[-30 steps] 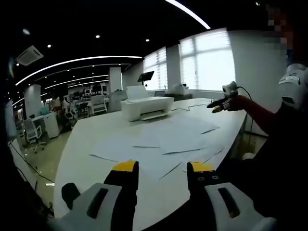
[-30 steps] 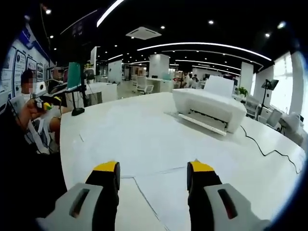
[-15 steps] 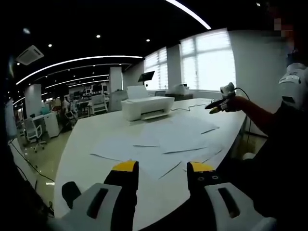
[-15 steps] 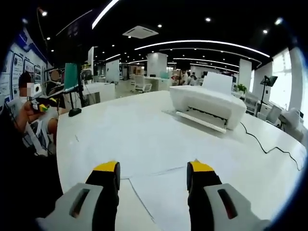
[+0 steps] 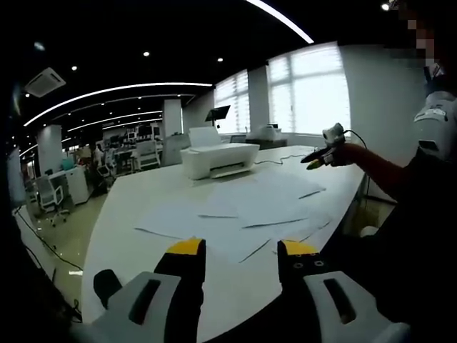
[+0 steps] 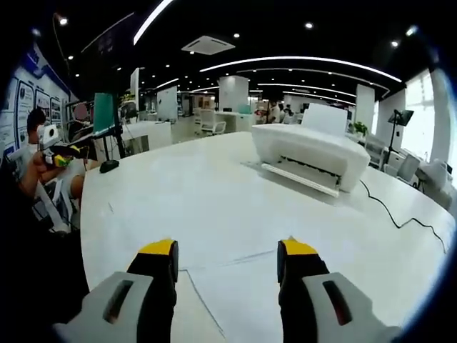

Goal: Organize the stack of printing papers by aligning and flattening the scattered papers on the table

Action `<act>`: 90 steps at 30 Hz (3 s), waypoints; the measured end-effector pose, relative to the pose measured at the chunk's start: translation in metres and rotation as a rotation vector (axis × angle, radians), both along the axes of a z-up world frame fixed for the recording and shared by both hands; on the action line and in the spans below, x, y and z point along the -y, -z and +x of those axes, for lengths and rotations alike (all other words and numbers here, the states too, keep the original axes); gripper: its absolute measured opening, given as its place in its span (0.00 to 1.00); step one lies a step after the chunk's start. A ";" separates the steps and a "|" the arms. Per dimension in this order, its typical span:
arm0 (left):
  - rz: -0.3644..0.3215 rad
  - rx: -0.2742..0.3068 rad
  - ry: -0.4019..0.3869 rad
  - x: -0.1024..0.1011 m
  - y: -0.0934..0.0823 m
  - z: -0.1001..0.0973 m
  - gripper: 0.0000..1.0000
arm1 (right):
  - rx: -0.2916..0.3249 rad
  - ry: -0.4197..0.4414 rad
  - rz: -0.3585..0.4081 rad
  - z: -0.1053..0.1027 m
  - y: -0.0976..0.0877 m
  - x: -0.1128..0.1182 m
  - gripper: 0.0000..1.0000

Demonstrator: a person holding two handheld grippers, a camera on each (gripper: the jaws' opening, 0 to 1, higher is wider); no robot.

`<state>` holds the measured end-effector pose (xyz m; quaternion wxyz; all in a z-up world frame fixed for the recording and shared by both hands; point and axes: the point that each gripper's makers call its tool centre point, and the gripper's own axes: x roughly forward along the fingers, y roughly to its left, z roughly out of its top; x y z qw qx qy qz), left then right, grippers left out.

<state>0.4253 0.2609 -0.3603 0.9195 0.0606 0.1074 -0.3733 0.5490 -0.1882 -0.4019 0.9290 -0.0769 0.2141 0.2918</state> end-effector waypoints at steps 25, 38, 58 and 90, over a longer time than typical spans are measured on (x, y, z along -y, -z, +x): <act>0.005 -0.006 0.004 0.001 0.001 0.001 0.45 | -0.059 0.024 0.011 0.020 0.032 0.000 0.52; 0.002 -0.022 -0.001 -0.001 0.008 0.001 0.45 | -0.083 0.039 0.022 0.029 0.047 0.001 0.52; 0.000 -0.031 -0.004 -0.002 0.011 0.001 0.45 | -0.110 0.069 0.029 0.044 0.066 0.002 0.53; 0.012 -0.030 0.000 0.000 0.007 0.003 0.45 | -0.097 0.135 0.046 0.089 0.082 0.006 0.54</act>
